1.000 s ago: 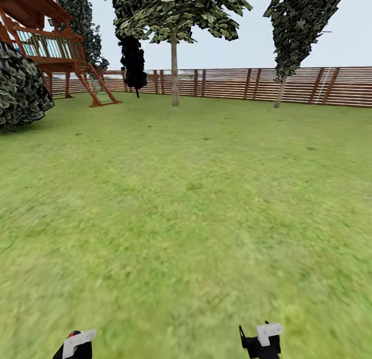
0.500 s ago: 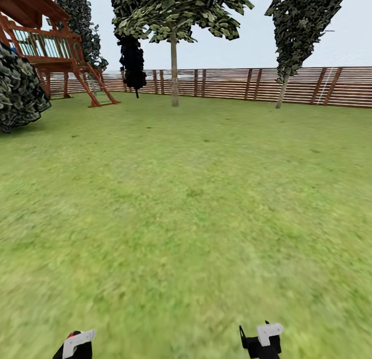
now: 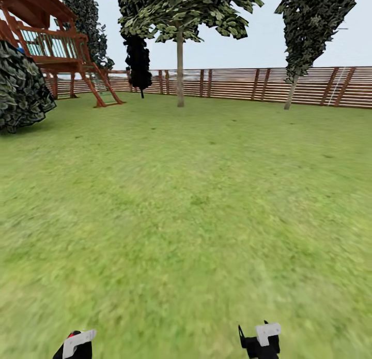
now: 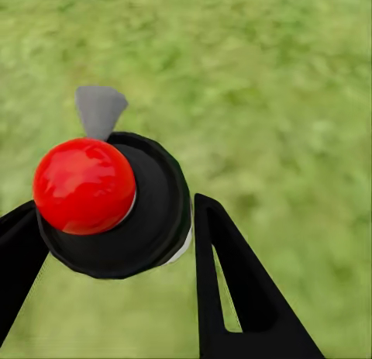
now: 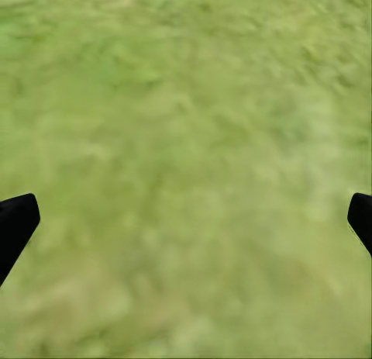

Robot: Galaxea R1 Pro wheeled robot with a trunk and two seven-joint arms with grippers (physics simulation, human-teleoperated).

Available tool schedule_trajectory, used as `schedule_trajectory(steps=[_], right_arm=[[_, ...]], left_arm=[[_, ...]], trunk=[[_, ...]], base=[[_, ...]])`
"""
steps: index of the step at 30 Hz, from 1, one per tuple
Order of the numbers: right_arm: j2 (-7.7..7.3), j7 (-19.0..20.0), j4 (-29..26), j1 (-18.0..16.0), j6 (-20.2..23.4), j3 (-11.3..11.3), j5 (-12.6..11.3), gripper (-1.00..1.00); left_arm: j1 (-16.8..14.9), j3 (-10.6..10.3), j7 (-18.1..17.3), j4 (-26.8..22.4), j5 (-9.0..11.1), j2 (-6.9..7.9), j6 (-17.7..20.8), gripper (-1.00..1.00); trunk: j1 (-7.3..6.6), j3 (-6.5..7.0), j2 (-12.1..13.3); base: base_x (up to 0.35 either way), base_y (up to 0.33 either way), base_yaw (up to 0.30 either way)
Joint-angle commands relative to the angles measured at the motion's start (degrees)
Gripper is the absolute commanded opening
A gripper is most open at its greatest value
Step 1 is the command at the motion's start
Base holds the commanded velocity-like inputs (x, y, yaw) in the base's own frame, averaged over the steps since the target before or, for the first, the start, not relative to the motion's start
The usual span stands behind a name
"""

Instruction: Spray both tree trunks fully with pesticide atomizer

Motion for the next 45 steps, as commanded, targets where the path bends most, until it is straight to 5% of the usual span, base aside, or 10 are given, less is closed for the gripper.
schedule_trajectory(steps=[1,45], right_arm=[[-0.03,-0.59,0.02,-0.02,-0.05,0.42,0.27,1.0],[-0.08,-0.58,0.02,-0.02,-0.05,0.42,0.27,1.0]], left_arm=[[-0.04,-0.38,0.41,0.01,0.1,0.03,-0.17,-1.0],[-0.04,-0.38,0.41,0.01,0.1,0.03,-0.09,-1.0]], trunk=[[0.03,-0.05,-0.02],[0.03,-0.05,-0.02]], base=[[0.34,0.0,0.079],[0.34,0.0,0.002]])
